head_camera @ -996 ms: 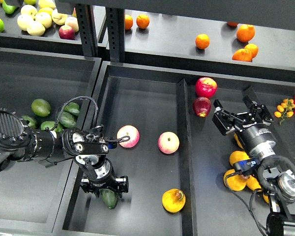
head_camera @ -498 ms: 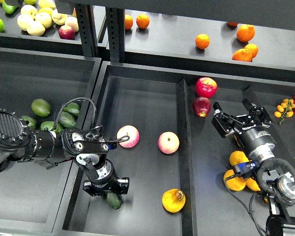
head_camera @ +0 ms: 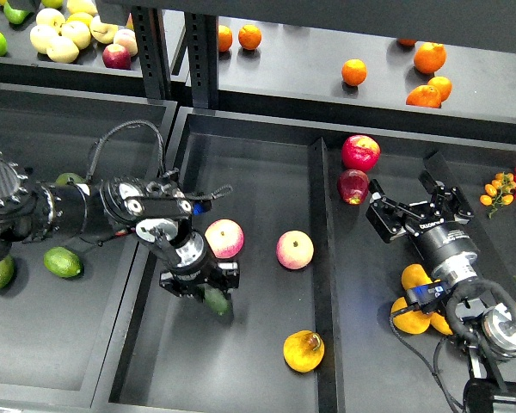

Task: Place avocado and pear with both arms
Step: 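Carry the avocado with the left gripper into the avocado bin and release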

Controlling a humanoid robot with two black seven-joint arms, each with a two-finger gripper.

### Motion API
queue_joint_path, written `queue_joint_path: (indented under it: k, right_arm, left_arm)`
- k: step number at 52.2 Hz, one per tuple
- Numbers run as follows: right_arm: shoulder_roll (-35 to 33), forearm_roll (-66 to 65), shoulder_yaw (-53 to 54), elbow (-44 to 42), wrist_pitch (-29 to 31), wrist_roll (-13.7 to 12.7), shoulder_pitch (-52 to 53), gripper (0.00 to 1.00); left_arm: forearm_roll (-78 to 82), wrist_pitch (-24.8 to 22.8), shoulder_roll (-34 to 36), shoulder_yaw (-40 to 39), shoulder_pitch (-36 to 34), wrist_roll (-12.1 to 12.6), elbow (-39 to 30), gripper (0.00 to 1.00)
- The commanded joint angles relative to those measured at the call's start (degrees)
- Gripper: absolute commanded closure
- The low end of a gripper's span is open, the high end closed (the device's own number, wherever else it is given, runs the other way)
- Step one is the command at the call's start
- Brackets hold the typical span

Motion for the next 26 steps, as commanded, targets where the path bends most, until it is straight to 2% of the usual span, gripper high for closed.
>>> queue_joint_path:
  k: [1,16,26]
  right_arm:
    - [0.0,0.09,-0.23,0.53,0.27,0.0,-0.6,0.0]
    - [0.0,0.09,-0.57,0.79,1.59,0.0,-1.12,0.0]
    - [0.0,0.09,-1.46,0.79,2.47,0.0,-1.39,0.0]
  left_arm:
    - [0.46,0.0,4.6,-0.56,-0.51,0.0,-0.32,0.71]
    - [2.39,0.0,13.57,-1.88,1.24,0.0,-1.11,0.71]
    - [5.03,0.0,16.3,-4.34,4.5,0.0,-1.03,0.7]
